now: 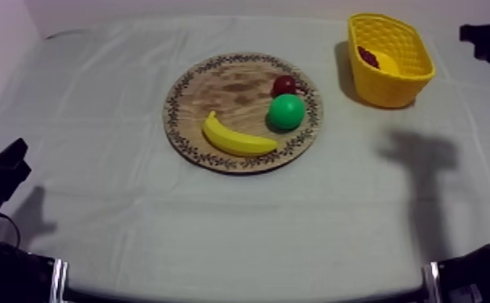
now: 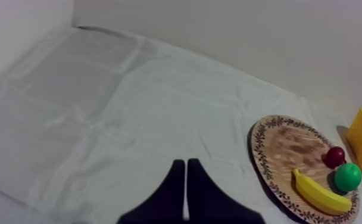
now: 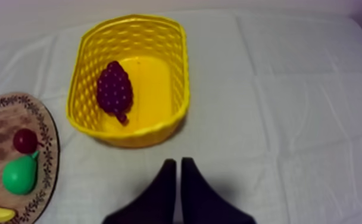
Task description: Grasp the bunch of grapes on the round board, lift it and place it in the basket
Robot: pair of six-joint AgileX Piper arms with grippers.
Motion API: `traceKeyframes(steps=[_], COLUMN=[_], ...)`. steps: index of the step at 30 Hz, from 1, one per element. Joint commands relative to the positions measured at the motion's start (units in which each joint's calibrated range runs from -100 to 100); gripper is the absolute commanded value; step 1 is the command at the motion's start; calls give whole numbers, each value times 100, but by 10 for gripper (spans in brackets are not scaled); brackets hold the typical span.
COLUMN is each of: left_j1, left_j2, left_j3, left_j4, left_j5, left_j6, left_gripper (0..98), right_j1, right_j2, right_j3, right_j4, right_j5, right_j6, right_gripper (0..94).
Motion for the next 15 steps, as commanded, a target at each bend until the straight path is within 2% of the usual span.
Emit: traceKeyframes(steps=[1, 9, 15], left_j1=[1, 1, 1], left_j2=[0, 0, 0], left_j3=[2, 2, 2], left_j4=[1, 1, 1], left_j5=[0, 0, 0], left_j6=[-1, -1, -1], left_gripper=[1, 1, 1], right_j1=[19, 374, 350], right_j2=[-408, -1544, -2493], right_j3=[346, 1220, 1990], right_j4=[17, -403, -546], right_j5=[-67, -302, -441], right_j6=[10, 420, 576], right_gripper=[4, 3, 3])
